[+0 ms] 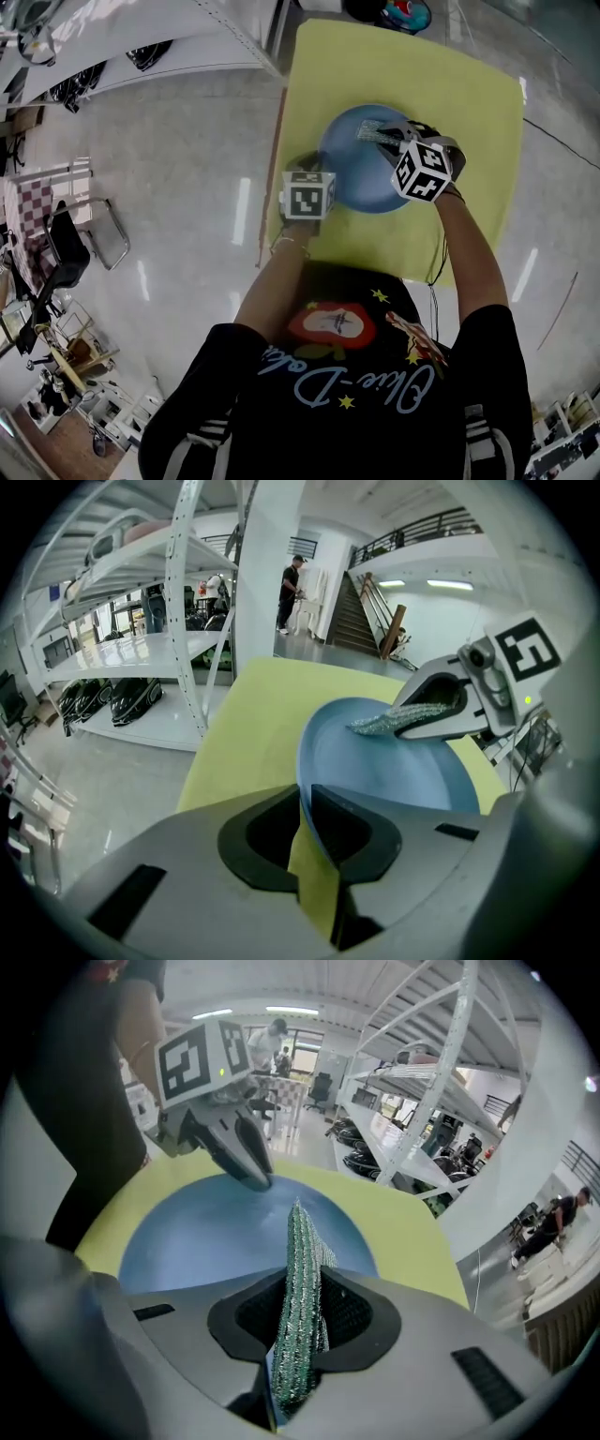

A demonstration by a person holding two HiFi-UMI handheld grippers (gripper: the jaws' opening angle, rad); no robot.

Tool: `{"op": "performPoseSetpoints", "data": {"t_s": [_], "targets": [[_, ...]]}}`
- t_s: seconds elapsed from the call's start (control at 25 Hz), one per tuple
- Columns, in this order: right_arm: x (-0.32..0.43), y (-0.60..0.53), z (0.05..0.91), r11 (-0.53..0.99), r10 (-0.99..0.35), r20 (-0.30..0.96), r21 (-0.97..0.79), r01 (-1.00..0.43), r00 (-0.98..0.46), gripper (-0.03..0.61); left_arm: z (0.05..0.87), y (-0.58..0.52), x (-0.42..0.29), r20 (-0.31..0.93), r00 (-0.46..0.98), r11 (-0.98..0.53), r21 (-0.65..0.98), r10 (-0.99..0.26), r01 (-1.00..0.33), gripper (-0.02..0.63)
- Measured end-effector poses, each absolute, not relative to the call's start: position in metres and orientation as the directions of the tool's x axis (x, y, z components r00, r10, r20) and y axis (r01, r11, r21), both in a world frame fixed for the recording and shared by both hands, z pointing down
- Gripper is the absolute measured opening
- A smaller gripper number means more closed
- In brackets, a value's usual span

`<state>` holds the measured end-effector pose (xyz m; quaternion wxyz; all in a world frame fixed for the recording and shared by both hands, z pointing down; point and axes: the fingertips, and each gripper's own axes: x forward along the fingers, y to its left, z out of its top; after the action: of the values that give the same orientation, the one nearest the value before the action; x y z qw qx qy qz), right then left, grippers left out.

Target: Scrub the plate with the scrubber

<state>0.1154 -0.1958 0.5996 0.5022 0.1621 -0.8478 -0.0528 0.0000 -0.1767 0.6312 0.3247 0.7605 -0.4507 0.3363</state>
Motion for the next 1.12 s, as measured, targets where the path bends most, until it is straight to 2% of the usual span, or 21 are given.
{"op": "performPoseSetpoints", "data": {"t_s": [0.12,0.32,1.12], "targets": [[0.115,-0.192,0.608,0.951,-0.309,0.858,0.268,-0.156,-0.411,0.064,0.63,-0.176,-0.001,0.806,0.369,-0.386,0.192,-0.463,-0.902,0.035],[0.118,-0.179,0.619,0.962,-0.27,0.893,0.239,-0.131,-0.359,0.064,0.625,-0.176,-0.005,0.805,0.372,-0.393,0.191,-0.461,-0.9,0.035],[0.119,-0.103,0.623,0.907,-0.252,0.898,0.089,-0.411,-0.362,0.066,0.626,-0.173,-0.009,0.806,0.359,-0.394,0.173,-0.471,-0.903,0.037]]}}
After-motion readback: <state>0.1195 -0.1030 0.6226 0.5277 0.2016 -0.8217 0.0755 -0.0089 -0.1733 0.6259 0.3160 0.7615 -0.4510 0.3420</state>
